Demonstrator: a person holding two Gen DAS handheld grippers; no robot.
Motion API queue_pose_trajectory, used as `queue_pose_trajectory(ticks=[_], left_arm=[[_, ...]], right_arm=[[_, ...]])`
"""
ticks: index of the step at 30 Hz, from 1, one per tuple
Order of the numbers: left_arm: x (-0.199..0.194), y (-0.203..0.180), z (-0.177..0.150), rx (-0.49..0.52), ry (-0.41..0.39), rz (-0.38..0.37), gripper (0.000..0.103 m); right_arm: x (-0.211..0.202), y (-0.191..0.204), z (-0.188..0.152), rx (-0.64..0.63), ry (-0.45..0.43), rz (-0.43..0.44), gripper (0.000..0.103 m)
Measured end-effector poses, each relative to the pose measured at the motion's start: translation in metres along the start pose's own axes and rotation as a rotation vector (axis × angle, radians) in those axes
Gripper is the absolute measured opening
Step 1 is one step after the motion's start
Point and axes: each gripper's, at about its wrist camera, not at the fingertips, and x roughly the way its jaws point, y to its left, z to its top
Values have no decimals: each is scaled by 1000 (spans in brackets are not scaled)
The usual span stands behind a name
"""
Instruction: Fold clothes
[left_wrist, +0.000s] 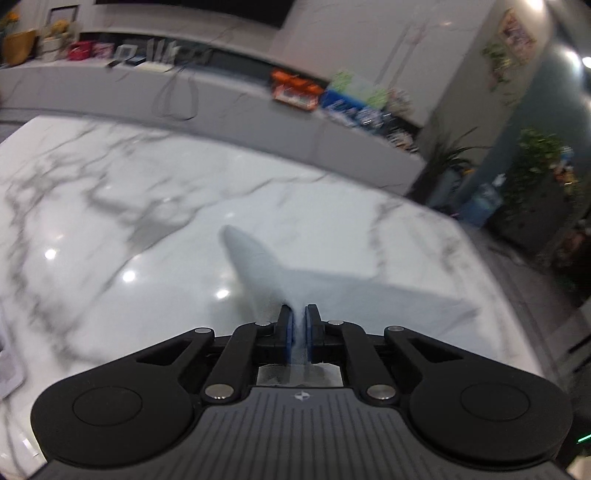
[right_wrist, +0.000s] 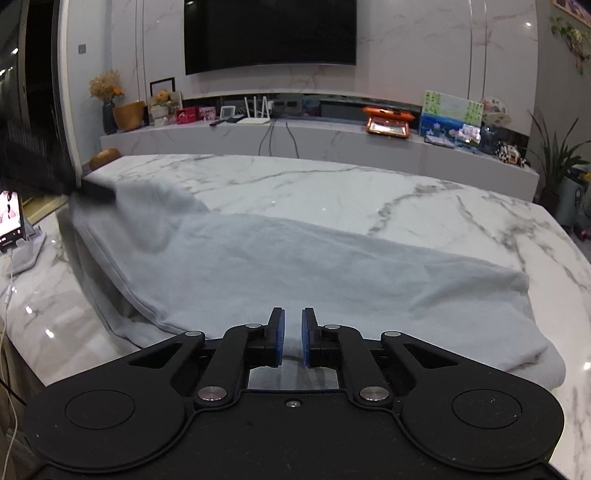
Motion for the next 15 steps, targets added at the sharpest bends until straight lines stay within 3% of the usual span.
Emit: queue_pose_trajectory(ticks=[4, 9, 12, 15], left_arm=[[2, -36, 16, 48, -20, -47, 6], [9, -80, 27, 96, -24, -104, 5], [16, -106, 32, 134, -25, -127, 5], [28, -130, 35, 167, -18, -145, 5]], right_arm=[[15, -7, -8, 31, 86, 32, 8], [-2, -23, -5, 76, 23, 47, 8], [-28, -62, -1, 121, -53, -47, 8], [-42, -112, -4, 195, -58, -165, 8]])
